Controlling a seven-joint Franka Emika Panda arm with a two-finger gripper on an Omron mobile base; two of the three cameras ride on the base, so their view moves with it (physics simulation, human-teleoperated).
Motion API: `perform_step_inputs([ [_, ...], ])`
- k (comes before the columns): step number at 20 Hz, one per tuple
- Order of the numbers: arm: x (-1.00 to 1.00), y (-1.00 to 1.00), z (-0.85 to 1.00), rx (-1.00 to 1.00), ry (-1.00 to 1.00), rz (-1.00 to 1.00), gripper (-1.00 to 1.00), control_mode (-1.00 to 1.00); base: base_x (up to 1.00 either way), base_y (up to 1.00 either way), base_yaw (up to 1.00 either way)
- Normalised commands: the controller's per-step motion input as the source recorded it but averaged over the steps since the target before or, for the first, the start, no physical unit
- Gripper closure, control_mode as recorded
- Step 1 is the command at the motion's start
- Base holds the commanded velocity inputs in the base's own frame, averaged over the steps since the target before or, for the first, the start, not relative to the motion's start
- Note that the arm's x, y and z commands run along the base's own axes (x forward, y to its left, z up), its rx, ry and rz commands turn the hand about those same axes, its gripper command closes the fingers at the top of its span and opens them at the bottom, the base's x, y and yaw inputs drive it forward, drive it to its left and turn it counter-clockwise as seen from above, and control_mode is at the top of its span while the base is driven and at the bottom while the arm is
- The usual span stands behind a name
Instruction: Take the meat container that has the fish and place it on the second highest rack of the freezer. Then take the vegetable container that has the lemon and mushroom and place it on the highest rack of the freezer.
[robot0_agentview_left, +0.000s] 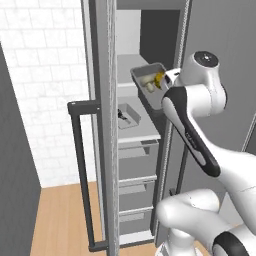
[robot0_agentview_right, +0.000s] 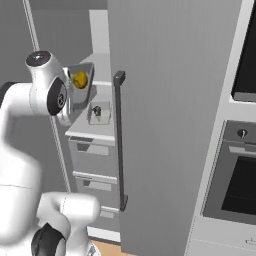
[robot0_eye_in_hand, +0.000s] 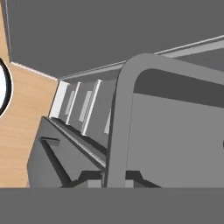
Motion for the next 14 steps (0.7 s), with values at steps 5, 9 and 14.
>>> perform_step_inputs([
  [5,0.64,0.03,0.24,0.0,0.07,-0.12,1.0,-1.0,0.0,0.0,0.0],
  [9,0.68,0.0,0.05,0.03,0.12,-0.09,1.0,-1.0,0.0,0.0,0.0],
  [14,0.86,0.03,0.0,0.05,0.1,-0.04,1.0,-1.0,0.0,0.0,0.0],
])
